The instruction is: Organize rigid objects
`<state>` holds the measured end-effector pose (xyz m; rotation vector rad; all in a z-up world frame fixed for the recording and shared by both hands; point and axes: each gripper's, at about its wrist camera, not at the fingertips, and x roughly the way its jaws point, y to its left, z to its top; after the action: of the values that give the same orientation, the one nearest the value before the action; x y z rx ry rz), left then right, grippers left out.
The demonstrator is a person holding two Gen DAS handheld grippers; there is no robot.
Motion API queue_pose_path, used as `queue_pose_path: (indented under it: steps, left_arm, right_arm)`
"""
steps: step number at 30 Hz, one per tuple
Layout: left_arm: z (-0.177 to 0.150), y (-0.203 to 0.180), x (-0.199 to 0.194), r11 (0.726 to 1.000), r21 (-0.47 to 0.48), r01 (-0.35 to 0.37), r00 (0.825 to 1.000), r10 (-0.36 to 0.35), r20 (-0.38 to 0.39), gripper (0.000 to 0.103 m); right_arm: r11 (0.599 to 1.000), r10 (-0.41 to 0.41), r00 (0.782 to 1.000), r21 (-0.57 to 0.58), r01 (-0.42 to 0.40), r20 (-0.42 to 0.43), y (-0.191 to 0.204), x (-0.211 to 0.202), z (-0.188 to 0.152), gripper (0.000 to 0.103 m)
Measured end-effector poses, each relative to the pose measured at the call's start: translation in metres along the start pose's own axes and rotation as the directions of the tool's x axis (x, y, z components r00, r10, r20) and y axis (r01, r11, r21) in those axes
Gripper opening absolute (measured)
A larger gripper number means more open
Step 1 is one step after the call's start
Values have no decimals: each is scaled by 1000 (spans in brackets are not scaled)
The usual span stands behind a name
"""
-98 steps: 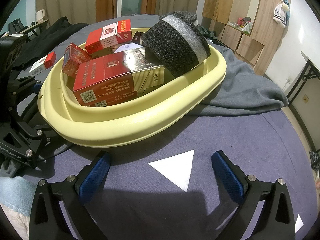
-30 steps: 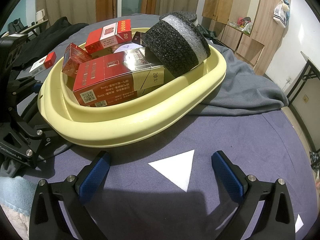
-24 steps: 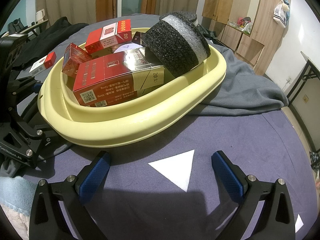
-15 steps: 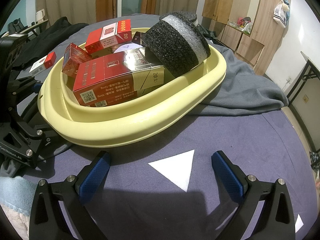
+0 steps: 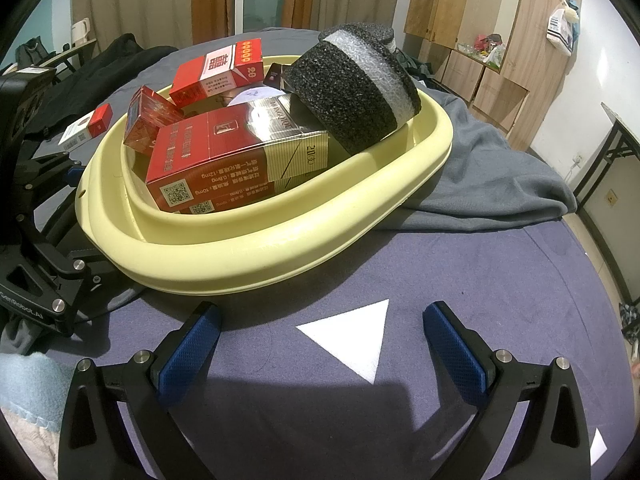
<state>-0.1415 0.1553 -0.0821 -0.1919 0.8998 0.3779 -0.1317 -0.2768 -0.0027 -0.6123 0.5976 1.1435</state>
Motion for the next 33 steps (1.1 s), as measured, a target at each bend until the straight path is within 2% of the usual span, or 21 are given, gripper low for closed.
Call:
queue_pose_path:
  steps: [33]
  left_arm:
    - [2,2,1,1000,-1,2,1000,-2,-1,103]
  right_arm:
    - [1000,-1,1000,-1,1,0,0,0,0,103]
